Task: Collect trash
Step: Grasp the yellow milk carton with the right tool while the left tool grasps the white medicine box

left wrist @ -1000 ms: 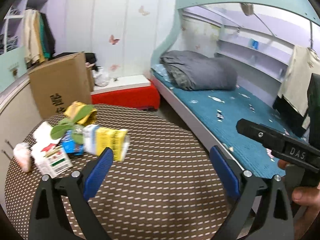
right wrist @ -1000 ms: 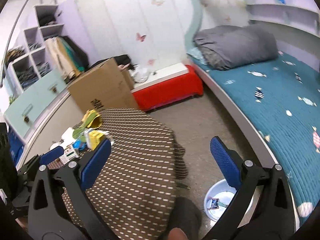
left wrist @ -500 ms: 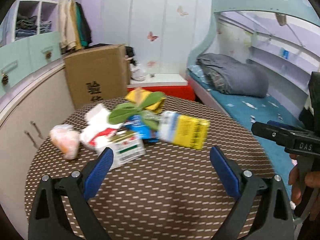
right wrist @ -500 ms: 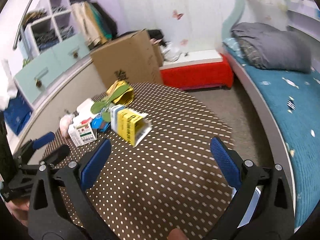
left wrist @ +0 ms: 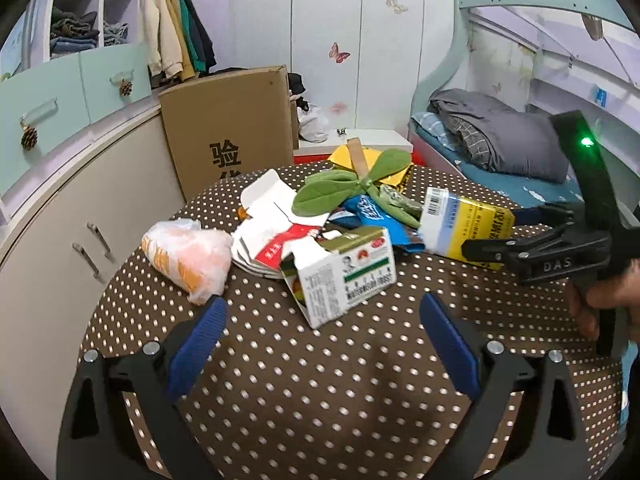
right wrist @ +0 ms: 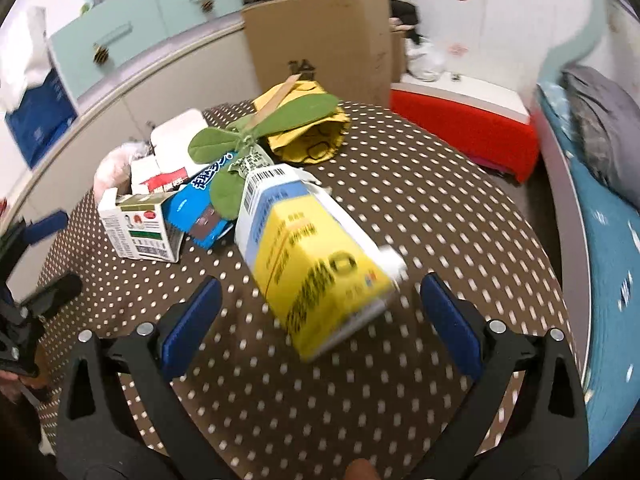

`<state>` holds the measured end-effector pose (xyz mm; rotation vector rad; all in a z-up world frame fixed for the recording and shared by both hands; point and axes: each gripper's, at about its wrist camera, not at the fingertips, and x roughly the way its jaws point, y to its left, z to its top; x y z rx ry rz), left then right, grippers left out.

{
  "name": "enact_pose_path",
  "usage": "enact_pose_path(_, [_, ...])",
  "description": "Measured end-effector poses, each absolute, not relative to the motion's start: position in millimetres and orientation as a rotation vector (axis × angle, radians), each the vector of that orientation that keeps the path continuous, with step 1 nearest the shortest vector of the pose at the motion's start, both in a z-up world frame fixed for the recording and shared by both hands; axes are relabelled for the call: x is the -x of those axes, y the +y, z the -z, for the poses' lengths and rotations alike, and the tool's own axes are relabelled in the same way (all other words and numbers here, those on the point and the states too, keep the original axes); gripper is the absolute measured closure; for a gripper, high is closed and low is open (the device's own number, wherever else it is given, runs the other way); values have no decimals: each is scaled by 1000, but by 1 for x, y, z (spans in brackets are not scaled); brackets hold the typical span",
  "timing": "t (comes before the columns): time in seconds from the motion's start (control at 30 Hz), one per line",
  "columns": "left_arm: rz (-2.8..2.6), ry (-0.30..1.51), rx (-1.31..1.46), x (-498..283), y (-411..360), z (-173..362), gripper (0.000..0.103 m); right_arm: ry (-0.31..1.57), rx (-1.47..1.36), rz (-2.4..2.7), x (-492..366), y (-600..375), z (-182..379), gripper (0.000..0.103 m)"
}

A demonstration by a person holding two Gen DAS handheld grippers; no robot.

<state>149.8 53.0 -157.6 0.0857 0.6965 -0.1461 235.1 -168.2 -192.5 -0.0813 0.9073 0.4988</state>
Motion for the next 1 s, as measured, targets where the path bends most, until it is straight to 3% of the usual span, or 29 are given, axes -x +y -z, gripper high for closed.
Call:
enact_pose_path(0.03, [155, 698, -97, -153, 53, 157, 8, 910, 95, -512, -238, -166, 194, 13])
enact_pose_path(0.1, [166, 687, -139, -161, 51, 156, 8, 913, 115, -510, -239, -163, 194, 39])
enact_pose_path(0.2, [206, 671, -240, -174, 43, 155, 8, 917, 82, -516, -231, -167, 192, 46])
enact_pose_path(0.43, [384, 700, -465, -205, 24, 171, 9, 914, -25, -438, -195, -195, 188, 49])
enact_pose_path(0.53, [443, 759, -476, -205, 20, 178, 37, 897, -50, -423, -176, -204, 183, 49])
enact_pose_path(0.63, [479, 791, -466, -187, 15, 184, 49, 899, -75, -413, -159, -209, 183, 48])
enact_pose_path(0.77, [482, 810, -385, -171, 16, 186, 48, 894, -62, -407, -150, -205, 183, 42])
enact_pose_path(0.8, [466, 796, -381, -172, 16, 184, 45, 890, -63, -415, -150, -203, 182, 36])
enact_pose_path(0.87, [428, 781, -351, -179, 17, 181, 31, 889, -51, -413, -152, -199, 183, 32])
enact_pose_path(0.93, [429, 798, -314, -189, 15, 180, 31, 895, -32, -413, -157, -192, 186, 32])
enact_pose_path(1.0, [421, 829, -295, -196, 13, 183, 49, 910, -1, -390, -160, -187, 192, 37])
